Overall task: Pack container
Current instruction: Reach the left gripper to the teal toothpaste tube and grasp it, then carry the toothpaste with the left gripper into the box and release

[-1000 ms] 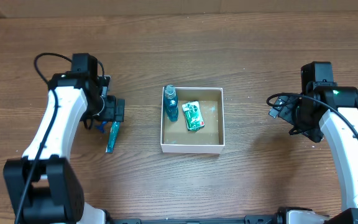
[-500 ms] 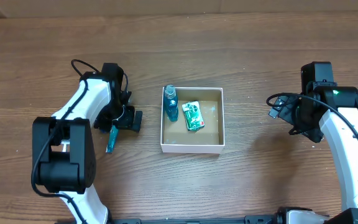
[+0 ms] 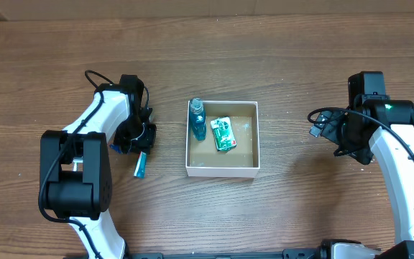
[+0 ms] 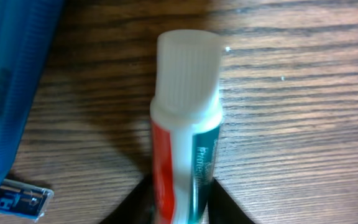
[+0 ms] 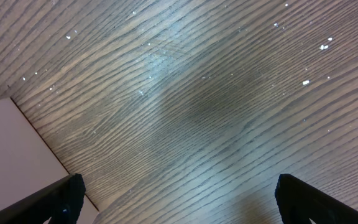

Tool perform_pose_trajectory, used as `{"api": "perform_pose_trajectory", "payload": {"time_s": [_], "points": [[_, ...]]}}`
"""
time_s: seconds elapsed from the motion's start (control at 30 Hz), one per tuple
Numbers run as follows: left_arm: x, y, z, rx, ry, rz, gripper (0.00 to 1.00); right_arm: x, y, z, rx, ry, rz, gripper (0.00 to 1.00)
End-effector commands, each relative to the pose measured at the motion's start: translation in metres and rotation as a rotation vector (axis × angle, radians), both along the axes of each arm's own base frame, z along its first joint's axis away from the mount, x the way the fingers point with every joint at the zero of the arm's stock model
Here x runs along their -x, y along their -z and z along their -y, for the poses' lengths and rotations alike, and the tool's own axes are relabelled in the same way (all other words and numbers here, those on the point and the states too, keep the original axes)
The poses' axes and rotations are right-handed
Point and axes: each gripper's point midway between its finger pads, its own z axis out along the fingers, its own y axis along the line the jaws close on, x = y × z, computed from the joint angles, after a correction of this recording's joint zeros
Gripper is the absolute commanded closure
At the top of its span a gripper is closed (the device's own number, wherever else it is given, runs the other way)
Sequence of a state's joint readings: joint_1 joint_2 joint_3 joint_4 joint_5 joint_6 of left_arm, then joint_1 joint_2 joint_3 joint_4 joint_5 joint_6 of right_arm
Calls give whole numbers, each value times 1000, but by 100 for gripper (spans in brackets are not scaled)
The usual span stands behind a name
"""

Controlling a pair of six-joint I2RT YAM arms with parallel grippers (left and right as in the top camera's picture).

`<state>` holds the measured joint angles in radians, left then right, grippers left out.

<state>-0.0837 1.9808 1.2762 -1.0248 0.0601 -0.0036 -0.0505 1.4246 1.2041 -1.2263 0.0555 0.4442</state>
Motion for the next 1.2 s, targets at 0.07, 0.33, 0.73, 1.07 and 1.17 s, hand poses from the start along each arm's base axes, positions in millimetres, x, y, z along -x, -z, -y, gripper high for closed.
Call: {"api": "perform_pose_trajectory", "payload": {"time_s": [0.07, 0.33, 0.73, 1.07, 1.17], "points": [[-3, 0, -7, -48, -33, -3, 96, 1, -5, 0, 0, -6, 20, 0], [-33, -101, 8, 2, -33, 224, 96, 1, -5, 0, 1, -6, 21, 0], [-2, -245, 203, 196, 678, 742, 96, -2, -5, 0, 1, -6, 32, 0], [3, -100, 224, 66, 855, 342, 96, -2, -5, 0, 1, -6, 31, 0], [2, -76, 220, 29, 929, 287, 96, -2, -5, 0, 1, -6, 32, 0]]}}
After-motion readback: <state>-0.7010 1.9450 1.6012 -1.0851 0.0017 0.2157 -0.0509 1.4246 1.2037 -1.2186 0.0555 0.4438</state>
